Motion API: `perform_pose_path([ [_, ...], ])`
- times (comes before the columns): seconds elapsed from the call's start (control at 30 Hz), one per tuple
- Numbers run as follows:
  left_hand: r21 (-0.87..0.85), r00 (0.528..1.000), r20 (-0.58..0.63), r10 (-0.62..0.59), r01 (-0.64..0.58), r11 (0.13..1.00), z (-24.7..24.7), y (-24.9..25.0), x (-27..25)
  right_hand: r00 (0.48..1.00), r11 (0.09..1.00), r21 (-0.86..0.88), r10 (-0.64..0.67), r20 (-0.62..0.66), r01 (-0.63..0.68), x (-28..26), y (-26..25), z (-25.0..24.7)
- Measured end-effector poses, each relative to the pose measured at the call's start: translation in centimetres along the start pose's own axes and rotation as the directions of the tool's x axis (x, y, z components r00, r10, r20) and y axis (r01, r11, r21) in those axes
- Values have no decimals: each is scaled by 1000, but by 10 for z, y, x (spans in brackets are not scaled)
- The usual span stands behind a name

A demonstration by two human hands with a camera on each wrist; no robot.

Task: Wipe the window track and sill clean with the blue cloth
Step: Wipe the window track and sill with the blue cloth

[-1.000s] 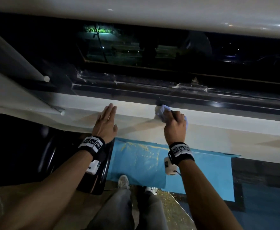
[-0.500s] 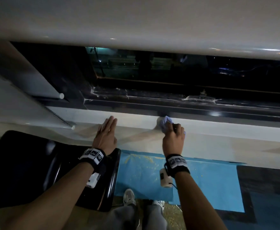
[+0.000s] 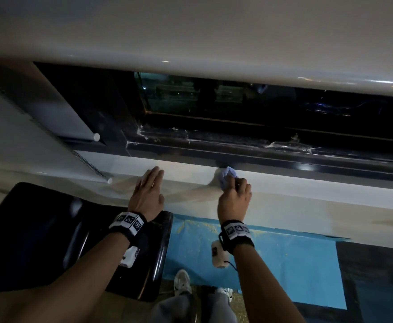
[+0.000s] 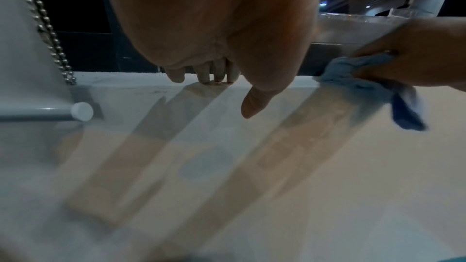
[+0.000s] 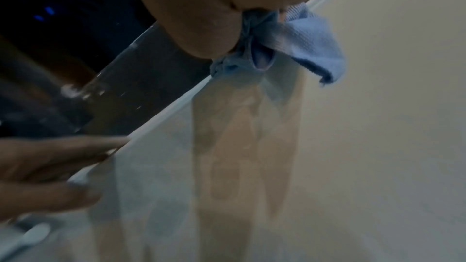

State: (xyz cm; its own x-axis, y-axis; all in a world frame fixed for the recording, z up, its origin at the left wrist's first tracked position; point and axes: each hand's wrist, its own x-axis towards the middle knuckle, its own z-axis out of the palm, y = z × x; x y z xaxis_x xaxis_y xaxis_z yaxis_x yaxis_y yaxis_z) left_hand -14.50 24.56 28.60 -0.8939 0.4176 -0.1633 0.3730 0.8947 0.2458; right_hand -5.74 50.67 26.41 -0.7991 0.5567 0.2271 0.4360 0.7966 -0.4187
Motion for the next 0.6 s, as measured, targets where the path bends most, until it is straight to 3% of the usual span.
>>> perform_pose_path([
  [0.07,4,1000,26,9,-9,1000,1,-5,-3,999,998,60,-39,36,36,-3,-38,10],
  [0.13,0,999,27,20,-20,1000,2,-9,-5,980,984,78,-171,106,163,-3,-63,21],
  [0.27,-43,996,-87,21,-25,999,-1,-21,-7,929,939,62,-343,137,338,5,-40,16],
  [0.37,-66,994,-99,-39,33,997,-2,-42,-12,962,965,27,-263,74,261,0,-17,6],
  [0.47,-87,996,-53,-73,68,994,0,-58,-18,987,987,37,-158,35,156,-5,-53,23],
  [0.6,-136,997,-50,-62,55,989,3,-58,-19,951,957,96,-284,125,273,-8,-117,48],
])
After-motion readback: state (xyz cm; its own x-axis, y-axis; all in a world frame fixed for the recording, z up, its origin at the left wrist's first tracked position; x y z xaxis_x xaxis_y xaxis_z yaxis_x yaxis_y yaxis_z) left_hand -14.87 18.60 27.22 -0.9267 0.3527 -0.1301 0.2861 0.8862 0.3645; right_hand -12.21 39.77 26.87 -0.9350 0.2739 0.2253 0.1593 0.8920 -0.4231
